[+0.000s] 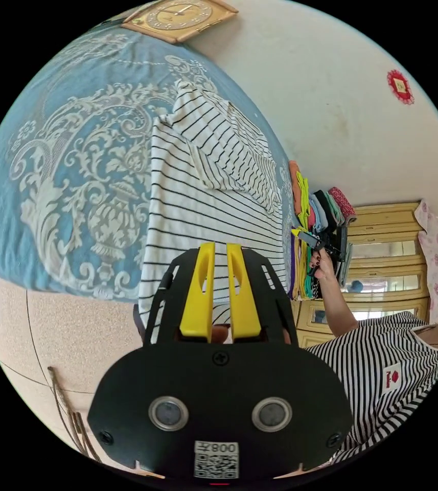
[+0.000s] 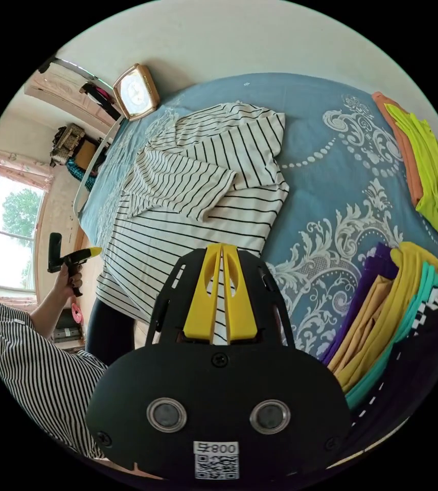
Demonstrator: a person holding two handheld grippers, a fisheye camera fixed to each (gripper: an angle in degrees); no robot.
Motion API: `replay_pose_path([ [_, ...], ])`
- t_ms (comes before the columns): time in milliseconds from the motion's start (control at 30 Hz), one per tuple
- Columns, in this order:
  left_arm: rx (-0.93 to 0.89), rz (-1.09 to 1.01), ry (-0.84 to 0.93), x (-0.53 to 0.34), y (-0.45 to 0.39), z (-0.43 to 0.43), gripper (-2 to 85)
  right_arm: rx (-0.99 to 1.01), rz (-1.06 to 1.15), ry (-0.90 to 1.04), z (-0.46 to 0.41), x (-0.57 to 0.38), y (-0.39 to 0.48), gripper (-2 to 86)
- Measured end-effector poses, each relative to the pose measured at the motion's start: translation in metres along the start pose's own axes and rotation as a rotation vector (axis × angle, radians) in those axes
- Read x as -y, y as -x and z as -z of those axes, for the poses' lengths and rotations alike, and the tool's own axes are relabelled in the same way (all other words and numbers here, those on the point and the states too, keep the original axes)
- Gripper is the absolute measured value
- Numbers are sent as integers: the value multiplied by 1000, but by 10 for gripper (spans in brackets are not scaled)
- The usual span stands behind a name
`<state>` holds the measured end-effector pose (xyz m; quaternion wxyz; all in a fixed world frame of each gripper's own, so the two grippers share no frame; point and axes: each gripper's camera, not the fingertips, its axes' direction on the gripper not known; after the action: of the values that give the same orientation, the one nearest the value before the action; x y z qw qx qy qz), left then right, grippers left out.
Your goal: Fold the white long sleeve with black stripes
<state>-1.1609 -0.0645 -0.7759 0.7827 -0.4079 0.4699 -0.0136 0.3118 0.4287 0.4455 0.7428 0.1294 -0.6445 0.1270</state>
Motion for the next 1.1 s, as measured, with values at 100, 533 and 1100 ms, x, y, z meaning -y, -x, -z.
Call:
replay_pose_path([
  [100, 46, 65, 8, -41, 1, 12, 56, -21, -60, 40, 14, -45, 6, 3],
  [533, -25, 231, -3, -164, -22, 36, 93, 19, -262, 83, 75, -199, 36, 56],
  [1100, -126, 317, -35, -222, -50, 51, 97, 6, -349, 187, 67, -207, 70, 58],
])
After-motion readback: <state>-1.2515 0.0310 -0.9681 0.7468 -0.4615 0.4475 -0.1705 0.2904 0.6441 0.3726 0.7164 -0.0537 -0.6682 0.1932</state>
